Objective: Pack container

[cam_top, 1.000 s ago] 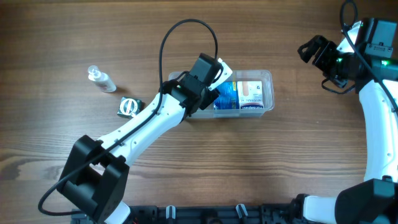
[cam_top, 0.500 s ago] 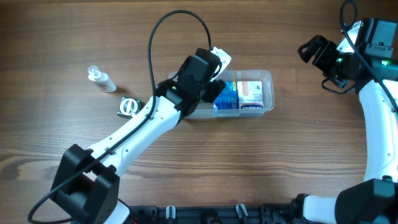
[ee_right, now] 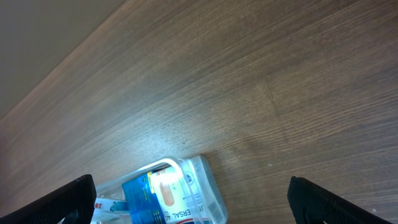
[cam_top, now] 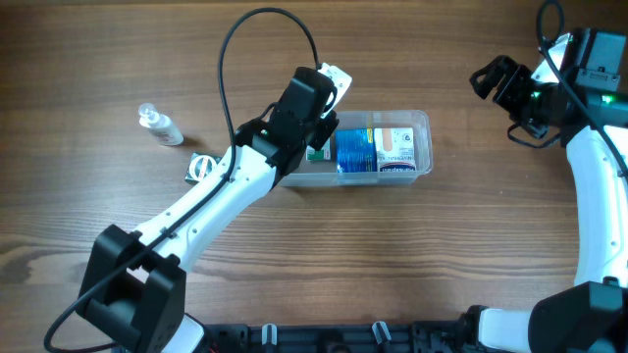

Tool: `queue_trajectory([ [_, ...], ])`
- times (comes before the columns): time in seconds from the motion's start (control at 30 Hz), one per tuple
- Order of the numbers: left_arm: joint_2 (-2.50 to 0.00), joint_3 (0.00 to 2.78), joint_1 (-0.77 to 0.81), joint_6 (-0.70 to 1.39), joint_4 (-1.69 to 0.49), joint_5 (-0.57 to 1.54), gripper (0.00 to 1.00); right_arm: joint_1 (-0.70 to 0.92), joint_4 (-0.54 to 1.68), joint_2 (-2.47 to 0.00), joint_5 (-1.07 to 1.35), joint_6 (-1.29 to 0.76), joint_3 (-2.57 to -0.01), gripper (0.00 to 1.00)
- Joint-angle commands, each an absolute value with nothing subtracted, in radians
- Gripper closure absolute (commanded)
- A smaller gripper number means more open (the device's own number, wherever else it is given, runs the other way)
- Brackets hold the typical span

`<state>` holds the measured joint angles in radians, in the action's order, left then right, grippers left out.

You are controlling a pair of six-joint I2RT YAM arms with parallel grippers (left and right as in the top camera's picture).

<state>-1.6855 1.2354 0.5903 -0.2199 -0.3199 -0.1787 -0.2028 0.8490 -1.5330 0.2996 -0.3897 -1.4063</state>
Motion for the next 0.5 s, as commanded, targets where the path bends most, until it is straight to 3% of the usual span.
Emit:
queue_trajectory([
  [0.0, -1.716, 1.250, 0.584, -0.208, -0.305, -0.079, 0.95, -0.202, 0.845, -1.508, 0.316, -0.395, -1.408, 0.00],
  [0.47, -1.748, 1.250, 0.571, -0.175, -0.377, -0.072, 0.96, -0.202, 0.845, -1.508, 0.315, -0.396, -1.408, 0.00],
])
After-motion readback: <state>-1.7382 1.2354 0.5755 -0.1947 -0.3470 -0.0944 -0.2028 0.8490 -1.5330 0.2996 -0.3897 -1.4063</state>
